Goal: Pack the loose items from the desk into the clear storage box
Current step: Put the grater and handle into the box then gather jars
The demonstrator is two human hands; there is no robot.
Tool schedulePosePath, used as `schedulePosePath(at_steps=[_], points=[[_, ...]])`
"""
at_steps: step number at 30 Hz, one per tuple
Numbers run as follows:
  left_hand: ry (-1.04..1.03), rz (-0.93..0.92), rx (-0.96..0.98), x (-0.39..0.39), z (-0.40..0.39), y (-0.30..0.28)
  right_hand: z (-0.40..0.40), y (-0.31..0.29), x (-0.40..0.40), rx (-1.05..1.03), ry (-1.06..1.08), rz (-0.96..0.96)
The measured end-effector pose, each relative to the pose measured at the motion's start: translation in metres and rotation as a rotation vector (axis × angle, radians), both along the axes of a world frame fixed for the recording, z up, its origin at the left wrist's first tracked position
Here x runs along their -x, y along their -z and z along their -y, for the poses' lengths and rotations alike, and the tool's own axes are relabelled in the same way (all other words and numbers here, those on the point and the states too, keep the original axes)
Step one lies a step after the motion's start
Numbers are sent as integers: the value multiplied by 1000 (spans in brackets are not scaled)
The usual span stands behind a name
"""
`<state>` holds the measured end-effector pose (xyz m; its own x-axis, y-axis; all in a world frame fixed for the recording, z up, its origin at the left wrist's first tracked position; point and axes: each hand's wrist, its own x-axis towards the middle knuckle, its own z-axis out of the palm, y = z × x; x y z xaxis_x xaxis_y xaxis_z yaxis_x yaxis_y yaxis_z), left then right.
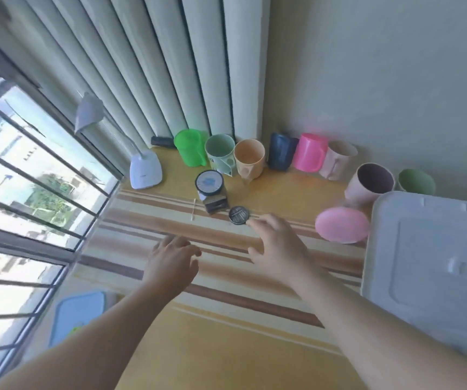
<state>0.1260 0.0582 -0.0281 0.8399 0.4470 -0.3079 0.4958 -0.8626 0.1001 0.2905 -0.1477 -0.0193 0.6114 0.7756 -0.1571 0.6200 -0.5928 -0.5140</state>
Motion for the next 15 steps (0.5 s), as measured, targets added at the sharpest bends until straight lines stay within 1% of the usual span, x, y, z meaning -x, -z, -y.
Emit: schedulePosePath(at_steps=[2, 4, 5, 6, 9, 10, 12, 15], points=[[10, -37, 4, -17, -35, 17, -41, 32, -14, 66, 88, -91], [-16, -25, 34, -36, -63, 34, -68, 62, -25, 88, 269, -252], [-49, -11, 52, -44, -74, 43, -77, 77, -29, 87, 361, -306], [-89, -11, 65, -53, -83, 51, -83, 90, -33, 83, 431, -315], [-199, -18, 85, -81, -102, 75, -97, 112, -37, 173, 499, -145], [-233, -19, 85, -87, -105, 81, -101, 114, -36, 203, 511, -114], [-283, -16, 85, -96, -108, 88, -105, 116, -32, 211, 530, -94], [-243, -70, 19, -101, -106, 91, -104, 116, -30, 193, 554, -79]])
